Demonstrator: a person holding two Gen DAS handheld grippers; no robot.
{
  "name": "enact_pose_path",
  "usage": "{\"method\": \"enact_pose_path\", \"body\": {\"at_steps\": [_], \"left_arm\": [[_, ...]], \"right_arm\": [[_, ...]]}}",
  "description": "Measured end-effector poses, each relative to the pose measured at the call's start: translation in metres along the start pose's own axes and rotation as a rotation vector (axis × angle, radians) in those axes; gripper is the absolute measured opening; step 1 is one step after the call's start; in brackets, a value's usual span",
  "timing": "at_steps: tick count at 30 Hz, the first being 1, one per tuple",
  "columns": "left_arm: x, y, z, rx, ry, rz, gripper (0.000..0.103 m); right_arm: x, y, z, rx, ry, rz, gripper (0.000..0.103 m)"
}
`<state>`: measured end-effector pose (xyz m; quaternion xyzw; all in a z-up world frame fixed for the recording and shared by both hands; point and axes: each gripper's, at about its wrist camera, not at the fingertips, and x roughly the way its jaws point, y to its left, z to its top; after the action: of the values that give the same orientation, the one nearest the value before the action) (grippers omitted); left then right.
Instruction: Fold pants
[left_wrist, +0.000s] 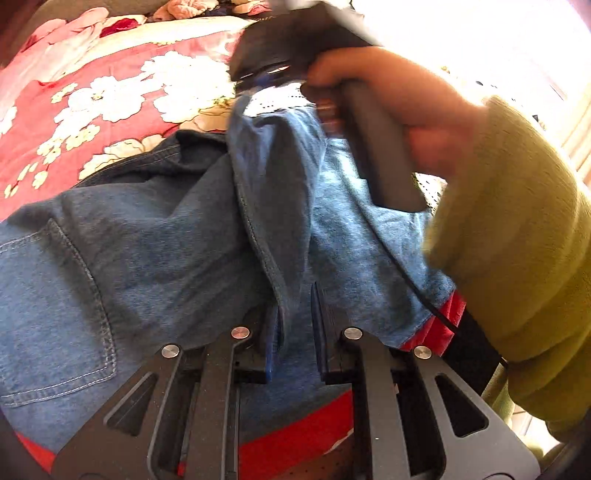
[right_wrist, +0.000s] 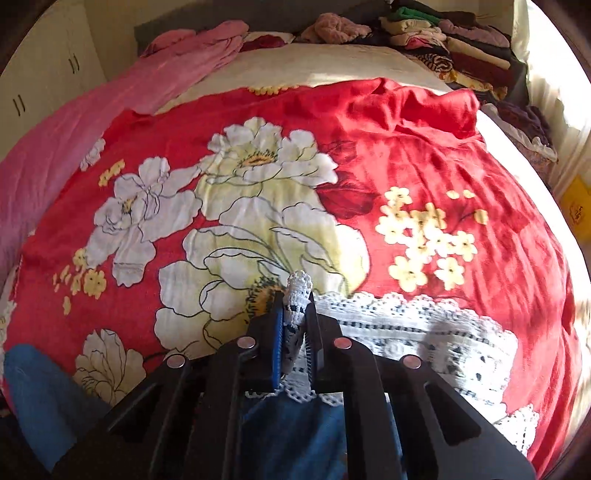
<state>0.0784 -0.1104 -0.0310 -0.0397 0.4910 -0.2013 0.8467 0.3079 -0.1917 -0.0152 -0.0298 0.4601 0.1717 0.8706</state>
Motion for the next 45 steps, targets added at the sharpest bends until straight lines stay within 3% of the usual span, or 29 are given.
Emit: {"method": "enact_pose_path", "body": {"at_steps": [8, 13, 15, 18, 29, 38, 43, 44, 45], "left_arm": [[-0.008, 0.002, -0.002, -0.011, -0.044, 0.041, 0.009], [-0.012, 0.013, -0.002, -0.010, -0.071, 0.074, 0.009], [-0.018, 0.013, -0.003, 0.005, -0.082, 0.080, 0.003], [-0.024, 0.015, -0.004, 0.030, -0.099, 0.074, 0.002], [-0.034, 0.007, -0.026, 0.119, -0.086, 0.121, 0.000], [-0.037, 0.007, -0.040, 0.132, -0.062, 0.119, 0.000], [-0.028, 0.007, -0.045, 0.134, -0.026, 0.104, 0.000], [-0.026, 0.007, -0.046, 0.134, -0.019, 0.100, 0.000], [-0.025, 0.007, -0.047, 0.135, -0.016, 0.098, 0.000]], "right_arm": [[-0.094, -0.084, -0.039, 0.212, -0.123, 0.160, 0.009], [-0.138, -0.120, -0.076, 0.285, -0.165, 0.194, 0.009], [-0.154, -0.131, -0.091, 0.291, -0.177, 0.188, 0.009], [-0.170, -0.145, -0.121, 0.314, -0.167, 0.185, 0.009], [-0.183, -0.140, -0.205, 0.307, -0.082, 0.117, 0.009], [-0.189, -0.139, -0.220, 0.306, -0.066, 0.104, 0.009], [-0.181, -0.140, -0.229, 0.297, -0.017, 0.031, 0.009], [-0.181, -0.141, -0.230, 0.304, -0.015, 0.027, 0.010], [-0.185, -0.140, -0.230, 0.310, -0.018, 0.004, 0.021]]}}
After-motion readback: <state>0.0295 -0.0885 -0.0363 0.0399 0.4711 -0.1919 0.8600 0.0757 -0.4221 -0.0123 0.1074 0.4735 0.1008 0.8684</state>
